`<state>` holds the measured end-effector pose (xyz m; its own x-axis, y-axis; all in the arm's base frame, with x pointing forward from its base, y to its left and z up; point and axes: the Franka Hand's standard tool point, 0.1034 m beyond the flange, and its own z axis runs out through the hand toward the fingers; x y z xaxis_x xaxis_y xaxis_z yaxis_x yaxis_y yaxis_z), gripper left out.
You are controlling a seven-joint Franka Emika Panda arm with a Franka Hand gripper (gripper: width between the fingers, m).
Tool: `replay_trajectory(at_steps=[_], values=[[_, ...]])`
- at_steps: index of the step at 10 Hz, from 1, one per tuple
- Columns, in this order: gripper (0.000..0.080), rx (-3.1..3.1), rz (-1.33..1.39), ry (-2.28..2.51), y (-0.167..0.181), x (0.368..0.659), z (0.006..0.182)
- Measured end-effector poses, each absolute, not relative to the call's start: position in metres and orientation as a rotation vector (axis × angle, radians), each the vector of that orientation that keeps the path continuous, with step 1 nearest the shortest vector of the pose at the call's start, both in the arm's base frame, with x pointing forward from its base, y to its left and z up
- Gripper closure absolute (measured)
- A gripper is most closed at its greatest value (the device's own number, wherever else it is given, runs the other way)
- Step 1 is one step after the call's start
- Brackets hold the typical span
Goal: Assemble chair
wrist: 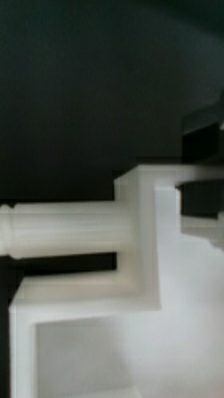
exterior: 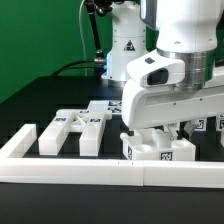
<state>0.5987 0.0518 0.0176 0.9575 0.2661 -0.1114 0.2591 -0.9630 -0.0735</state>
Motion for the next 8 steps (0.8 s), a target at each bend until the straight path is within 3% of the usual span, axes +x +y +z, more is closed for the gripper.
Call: replay_trajectory(at_steps=[8], values=[[0.0765,-3.065,0.179,-0.315,0.063,0.604,0.017]])
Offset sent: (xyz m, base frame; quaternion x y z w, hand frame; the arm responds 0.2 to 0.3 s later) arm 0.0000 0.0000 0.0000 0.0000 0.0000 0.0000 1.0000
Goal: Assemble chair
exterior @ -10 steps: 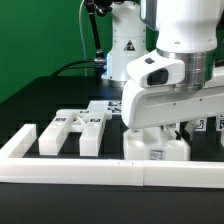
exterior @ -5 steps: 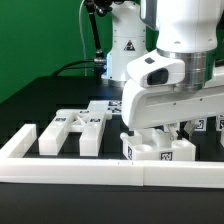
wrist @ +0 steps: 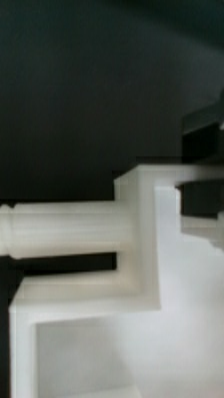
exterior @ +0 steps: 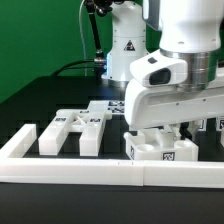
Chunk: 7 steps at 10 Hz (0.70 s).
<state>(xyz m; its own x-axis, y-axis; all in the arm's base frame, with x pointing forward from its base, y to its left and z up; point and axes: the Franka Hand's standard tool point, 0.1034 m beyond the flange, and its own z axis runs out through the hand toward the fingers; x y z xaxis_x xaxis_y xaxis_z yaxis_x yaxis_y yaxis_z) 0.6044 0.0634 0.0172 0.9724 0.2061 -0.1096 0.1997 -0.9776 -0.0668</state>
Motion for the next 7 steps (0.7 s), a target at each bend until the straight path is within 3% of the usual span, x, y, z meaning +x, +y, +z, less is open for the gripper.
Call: replay_trajectory(at_steps=[7], values=[[0.0765,-3.091,0.134,-0.012,0.103,0.628,0.018]])
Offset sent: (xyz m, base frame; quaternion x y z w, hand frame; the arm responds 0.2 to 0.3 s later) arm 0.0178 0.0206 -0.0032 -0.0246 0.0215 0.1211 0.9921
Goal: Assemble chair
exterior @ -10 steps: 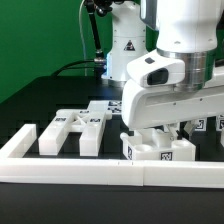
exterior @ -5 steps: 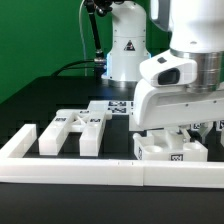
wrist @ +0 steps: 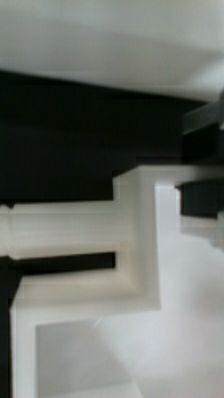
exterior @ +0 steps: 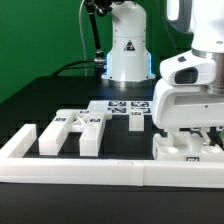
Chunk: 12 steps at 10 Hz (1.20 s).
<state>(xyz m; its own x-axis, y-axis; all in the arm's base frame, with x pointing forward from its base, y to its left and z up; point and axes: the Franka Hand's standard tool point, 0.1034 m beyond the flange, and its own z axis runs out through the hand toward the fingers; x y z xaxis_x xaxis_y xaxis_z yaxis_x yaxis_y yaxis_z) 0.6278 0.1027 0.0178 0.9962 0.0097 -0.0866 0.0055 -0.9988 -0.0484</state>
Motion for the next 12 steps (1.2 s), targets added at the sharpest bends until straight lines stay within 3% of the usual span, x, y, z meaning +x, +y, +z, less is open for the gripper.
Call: replay_trajectory(at_steps=[6,7,9,10,11,12], values=[[0.0765,-3.095,0.138,0.003,0.110,0.649,0.020],[0.0676,-3.102,0.139,0.010,0.104,0.649,0.019],[0.0398,-3.116,0.141,0.025,0.093,0.650,0.018],[0.0398,-3.122,0.141,0.034,0.087,0.650,0.018],[0.0215,-3.126,0.140,0.039,0.083,0.650,0.018],[0.0170,-3.125,0.133,0.023,0.081,0.650,0.025]])
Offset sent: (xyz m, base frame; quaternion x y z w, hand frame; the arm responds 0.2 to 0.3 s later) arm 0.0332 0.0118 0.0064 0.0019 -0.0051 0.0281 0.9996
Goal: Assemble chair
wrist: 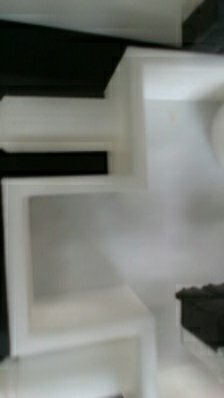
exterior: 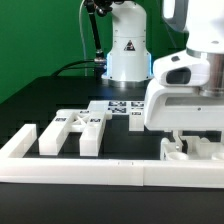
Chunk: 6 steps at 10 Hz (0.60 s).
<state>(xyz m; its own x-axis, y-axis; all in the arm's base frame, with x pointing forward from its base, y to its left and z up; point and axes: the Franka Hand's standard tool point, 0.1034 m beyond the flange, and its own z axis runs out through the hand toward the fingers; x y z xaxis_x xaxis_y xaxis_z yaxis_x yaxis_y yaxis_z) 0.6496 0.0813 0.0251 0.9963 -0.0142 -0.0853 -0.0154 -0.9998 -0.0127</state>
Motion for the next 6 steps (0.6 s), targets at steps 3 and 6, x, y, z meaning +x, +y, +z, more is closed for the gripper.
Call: replay_trajectory(at_steps=[3,6], values=[[0.0150,-3.122,0.123,-0.017,0.078,0.637,0.053],[0.0150,-3.123,0.135,-0.054,0.075,0.623,0.061]])
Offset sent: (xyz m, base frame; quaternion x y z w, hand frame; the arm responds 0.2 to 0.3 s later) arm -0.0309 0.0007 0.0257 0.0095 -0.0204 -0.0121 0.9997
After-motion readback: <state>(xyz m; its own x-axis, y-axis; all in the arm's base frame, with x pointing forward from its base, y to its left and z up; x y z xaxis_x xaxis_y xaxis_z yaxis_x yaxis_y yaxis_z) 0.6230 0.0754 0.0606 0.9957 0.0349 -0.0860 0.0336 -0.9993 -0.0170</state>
